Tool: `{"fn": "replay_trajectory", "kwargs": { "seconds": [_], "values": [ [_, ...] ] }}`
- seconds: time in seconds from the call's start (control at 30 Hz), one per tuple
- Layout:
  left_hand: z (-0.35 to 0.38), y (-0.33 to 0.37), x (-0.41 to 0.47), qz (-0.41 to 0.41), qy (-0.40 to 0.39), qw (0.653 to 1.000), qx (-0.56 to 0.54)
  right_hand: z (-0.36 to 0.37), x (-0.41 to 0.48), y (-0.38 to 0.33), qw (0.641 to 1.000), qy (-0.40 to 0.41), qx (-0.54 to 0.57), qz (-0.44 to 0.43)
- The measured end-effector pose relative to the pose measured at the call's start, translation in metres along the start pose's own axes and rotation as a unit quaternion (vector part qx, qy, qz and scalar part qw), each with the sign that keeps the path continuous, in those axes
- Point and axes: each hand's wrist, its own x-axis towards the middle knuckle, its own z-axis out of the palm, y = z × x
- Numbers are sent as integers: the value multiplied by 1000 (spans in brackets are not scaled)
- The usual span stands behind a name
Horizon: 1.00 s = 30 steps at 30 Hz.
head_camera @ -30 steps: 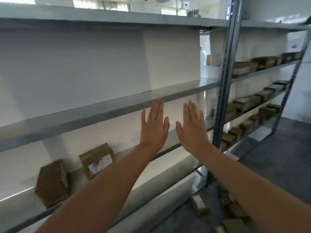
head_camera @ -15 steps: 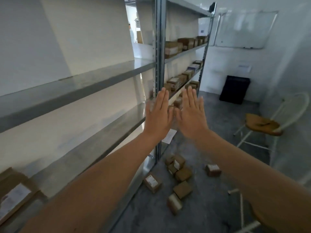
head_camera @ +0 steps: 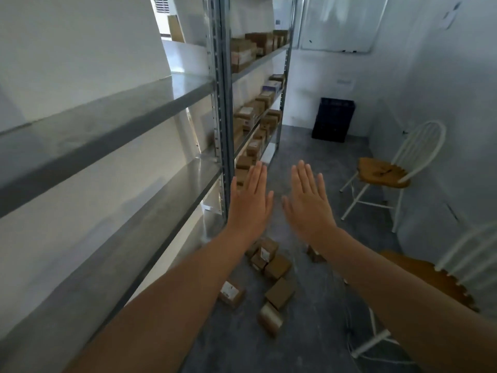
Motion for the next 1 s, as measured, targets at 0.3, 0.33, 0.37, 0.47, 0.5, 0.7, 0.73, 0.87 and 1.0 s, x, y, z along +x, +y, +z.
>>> {"fn": "replay_trajectory", "kwargs": {
  "seconds": [0.3, 0.33, 0.37, 0.47, 0.5, 0.7, 0.73, 0.87, 1.0],
  "values": [
    [44, 23, 49, -4, -34, 999, -7, 26, 34, 67, 999, -17, -9, 34],
    [49, 29, 55, -3, -35, 999, -5, 28, 40, 76, 999, -17, -7, 35],
    [54, 35, 61, 0, -35, 999, -3, 31, 46, 85, 999, -16, -4, 36],
    [67, 56, 79, 10, -41, 999, 8, 38, 61, 116, 999, -20, 18, 44],
    [71, 63, 87, 14, -41, 999, 14, 40, 66, 127, 998, -23, 23, 46],
    [92, 108, 141, 10, -15, 1000, 5, 49, 102, 194, 997, -36, 46, 54],
    [97, 116, 148, 10, -14, 1000, 9, 50, 108, 204, 997, -36, 49, 54],
    [120, 149, 170, 10, -28, 999, 34, 57, 118, 241, 996, -25, 72, 48],
    [149, 186, 180, 19, -48, 999, 17, 65, 115, 277, 996, -27, 65, 54]
  ]
}}
